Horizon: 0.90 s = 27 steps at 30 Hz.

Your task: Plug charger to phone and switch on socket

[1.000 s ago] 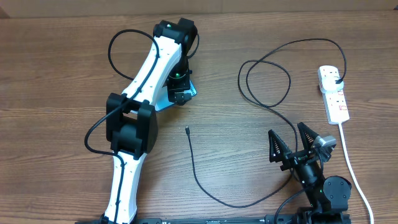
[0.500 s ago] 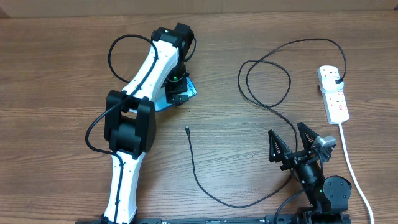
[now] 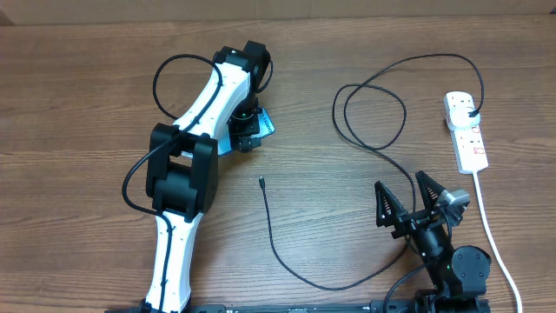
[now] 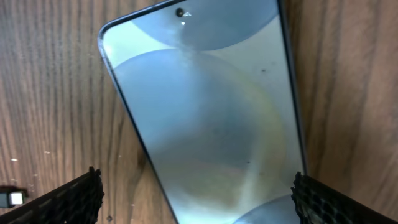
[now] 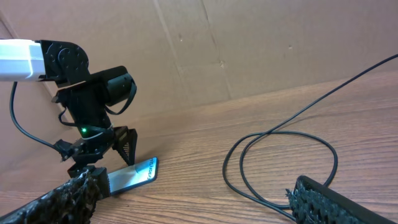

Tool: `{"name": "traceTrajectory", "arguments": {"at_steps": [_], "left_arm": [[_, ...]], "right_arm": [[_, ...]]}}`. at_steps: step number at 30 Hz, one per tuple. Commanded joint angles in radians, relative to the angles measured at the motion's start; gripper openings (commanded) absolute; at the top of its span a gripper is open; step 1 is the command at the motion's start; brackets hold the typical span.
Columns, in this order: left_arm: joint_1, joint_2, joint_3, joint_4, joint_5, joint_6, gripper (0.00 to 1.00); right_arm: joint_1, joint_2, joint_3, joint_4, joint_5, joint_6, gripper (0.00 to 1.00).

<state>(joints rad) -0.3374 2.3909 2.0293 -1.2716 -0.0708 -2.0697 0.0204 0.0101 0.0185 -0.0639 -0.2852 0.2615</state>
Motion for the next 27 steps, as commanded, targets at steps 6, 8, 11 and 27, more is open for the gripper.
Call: {"name": "traceTrajectory", "arguments": {"at_steps": [6, 8, 11, 27], "left_arm": [[0.014, 0.013, -0.013, 0.028, -0.054, -0.015, 1.00], [0.014, 0.014, -0.013, 0.028, -0.060, -0.015, 1.00], [0.014, 0.025, -0.013, 0.027, -0.060, -0.014, 1.00], [0.014, 0.042, -0.049, 0.040, -0.040, -0.014, 1.00]], "right_arm": [[-0.002, -0.007, -0.011, 0.006, -0.004, 0.001, 1.00], [-0.002, -0.007, -0.011, 0.006, -0.004, 0.001, 1.00], [-0.002, -0.007, -0.011, 0.006, -0.003, 0.001, 1.00], [-0.002, -0.007, -0.011, 0.006, -0.003, 0.001, 1.00]]}}
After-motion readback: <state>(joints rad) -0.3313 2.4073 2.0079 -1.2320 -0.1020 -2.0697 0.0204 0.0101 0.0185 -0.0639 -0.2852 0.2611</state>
